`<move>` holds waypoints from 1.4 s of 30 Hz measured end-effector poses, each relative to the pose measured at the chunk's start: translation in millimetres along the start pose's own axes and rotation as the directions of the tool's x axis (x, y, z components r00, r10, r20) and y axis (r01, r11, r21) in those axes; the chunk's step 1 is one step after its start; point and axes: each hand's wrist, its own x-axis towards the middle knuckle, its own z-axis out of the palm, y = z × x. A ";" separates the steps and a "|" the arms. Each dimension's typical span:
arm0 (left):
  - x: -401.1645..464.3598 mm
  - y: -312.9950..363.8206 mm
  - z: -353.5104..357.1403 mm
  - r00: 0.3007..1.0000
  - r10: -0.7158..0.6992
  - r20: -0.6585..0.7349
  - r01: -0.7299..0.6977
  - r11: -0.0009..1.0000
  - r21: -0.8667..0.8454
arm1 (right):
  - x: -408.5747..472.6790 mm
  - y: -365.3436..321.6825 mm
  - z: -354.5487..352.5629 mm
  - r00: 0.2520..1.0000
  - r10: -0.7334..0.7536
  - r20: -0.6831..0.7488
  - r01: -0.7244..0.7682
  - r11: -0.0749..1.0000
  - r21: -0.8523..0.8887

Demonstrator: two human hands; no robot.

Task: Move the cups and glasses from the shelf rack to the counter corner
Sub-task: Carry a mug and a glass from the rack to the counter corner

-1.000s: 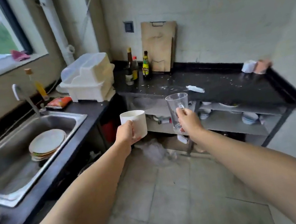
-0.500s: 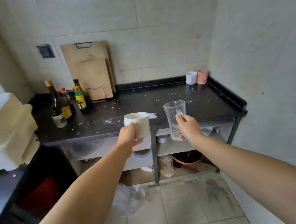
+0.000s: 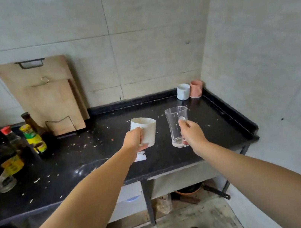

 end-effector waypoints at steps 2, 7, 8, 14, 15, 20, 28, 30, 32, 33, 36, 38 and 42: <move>35.6 9.3 21.9 1.000 -0.004 -0.017 0.004 1.000 -0.003 | 46.6 0.4 0.9 1.000 0.006 0.005 -0.006 1.000 -0.015; 144.5 32.4 78.9 0.995 -0.071 -0.067 0.068 0.997 -0.039 | 182.1 -1.0 0.0 0.996 0.030 0.084 -0.026 0.998 -0.055; 168.4 39.7 91.9 0.993 -0.092 -0.079 0.089 0.995 -0.044 | 213.0 -3.1 -1.5 0.994 0.038 0.102 -0.031 0.997 -0.070; 261.1 50.9 138.7 0.973 -0.179 -0.143 0.163 0.980 -0.119 | 333.1 4.5 1.4 0.984 0.086 0.154 -0.063 0.987 -0.146; 276.6 49.8 143.3 0.969 -0.193 -0.155 0.175 0.977 -0.121 | 349.9 8.8 4.9 0.983 0.101 0.155 -0.079 0.986 -0.144; 345.3 43.8 165.7 0.957 -0.202 -0.207 0.173 0.973 -0.151 | 415.3 26.2 24.6 0.980 0.122 0.158 -0.100 0.985 -0.140; 417.5 25.0 190.6 0.963 -0.119 -0.241 0.095 0.990 -0.106 | 469.2 49.4 53.6 0.990 0.085 0.111 -0.077 0.995 -0.068; 427.5 21.7 195.0 0.969 -0.105 -0.224 0.080 0.990 -0.119 | 477.1 52.9 60.1 0.994 0.068 0.085 -0.065 0.997 -0.040; 433.9 18.8 199.2 0.973 -0.096 -0.211 0.069 0.989 -0.130 | 483.1 55.3 64.9 0.995 0.064 0.072 -0.063 0.998 -0.013; 437.6 18.1 201.9 0.974 -0.095 -0.206 0.068 0.989 -0.134 | 486.6 56.2 66.7 0.996 0.064 0.067 -0.063 0.998 -0.010; 446.8 17.5 209.7 0.976 -0.104 -0.193 0.071 0.983 -0.170 | 497.8 60.5 69.9 0.997 0.062 0.045 -0.062 0.998 0.009; 451.1 18.6 213.0 0.977 -0.095 -0.189 0.059 0.980 -0.188 | 501.5 62.7 71.4 0.997 0.070 0.029 -0.071 0.997 0.023; 459.5 19.1 219.8 0.979 -0.099 -0.181 0.060 0.976 -0.208 | 507.0 71.9 73.5 0.998 0.064 0.026 -0.064 0.998 0.027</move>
